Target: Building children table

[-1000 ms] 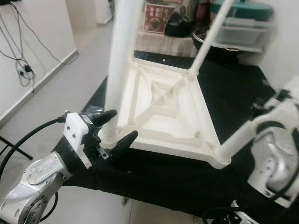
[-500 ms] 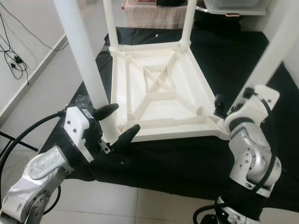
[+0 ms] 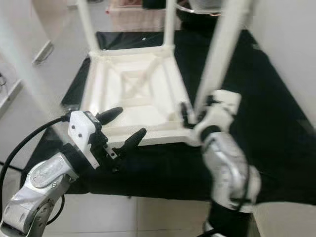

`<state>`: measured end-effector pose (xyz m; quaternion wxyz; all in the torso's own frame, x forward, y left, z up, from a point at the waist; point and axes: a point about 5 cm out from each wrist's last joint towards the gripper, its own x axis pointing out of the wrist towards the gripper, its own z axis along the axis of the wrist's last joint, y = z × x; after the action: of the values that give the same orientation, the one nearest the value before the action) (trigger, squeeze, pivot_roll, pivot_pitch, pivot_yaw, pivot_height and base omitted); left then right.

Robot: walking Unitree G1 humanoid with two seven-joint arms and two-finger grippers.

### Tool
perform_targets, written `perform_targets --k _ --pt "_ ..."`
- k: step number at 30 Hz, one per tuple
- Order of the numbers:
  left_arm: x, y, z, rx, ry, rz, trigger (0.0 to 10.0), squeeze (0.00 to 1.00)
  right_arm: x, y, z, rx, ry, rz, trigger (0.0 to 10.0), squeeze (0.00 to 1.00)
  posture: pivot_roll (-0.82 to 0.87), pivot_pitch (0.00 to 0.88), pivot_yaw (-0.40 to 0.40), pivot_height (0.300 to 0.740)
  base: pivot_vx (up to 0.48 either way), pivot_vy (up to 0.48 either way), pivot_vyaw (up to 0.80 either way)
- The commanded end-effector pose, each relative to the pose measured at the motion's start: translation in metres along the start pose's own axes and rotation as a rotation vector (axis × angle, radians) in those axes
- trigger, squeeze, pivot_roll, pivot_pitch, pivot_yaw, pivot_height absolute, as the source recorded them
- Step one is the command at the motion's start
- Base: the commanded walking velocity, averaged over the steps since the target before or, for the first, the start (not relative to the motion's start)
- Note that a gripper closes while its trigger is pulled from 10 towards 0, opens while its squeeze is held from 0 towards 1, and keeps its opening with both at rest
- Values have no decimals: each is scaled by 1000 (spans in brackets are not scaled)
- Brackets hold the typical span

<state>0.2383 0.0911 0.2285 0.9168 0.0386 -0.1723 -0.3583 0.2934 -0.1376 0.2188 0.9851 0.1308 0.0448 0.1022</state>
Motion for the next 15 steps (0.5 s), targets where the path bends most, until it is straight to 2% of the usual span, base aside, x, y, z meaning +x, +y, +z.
perform_targets --k 1,3,6,13,15 --pt "0 0 -3 9 14 6 10000 0 7 23 -5 8 24 112 10000 1000 20 132 4 740 0 0 0" --pt "0 0 -3 9 14 6 10000 0 7 23 -5 8 24 112 10000 1000 20 132 4 740 0 0 0" --pt "-1 1 -4 19 22 13 10000 0 16 40 -6 0 27 160 10000 1000 36 135 1 740 0 0 0" --pt "-2 3 -4 27 28 27 10000 0 15 48 -10 7 46 203 10000 1000 35 140 -3 740 0 0 0" --pt "-2 3 -5 26 30 29 10000 0 13 51 -15 -19 69 234 10000 1000 34 141 -1 740 0 0 0"
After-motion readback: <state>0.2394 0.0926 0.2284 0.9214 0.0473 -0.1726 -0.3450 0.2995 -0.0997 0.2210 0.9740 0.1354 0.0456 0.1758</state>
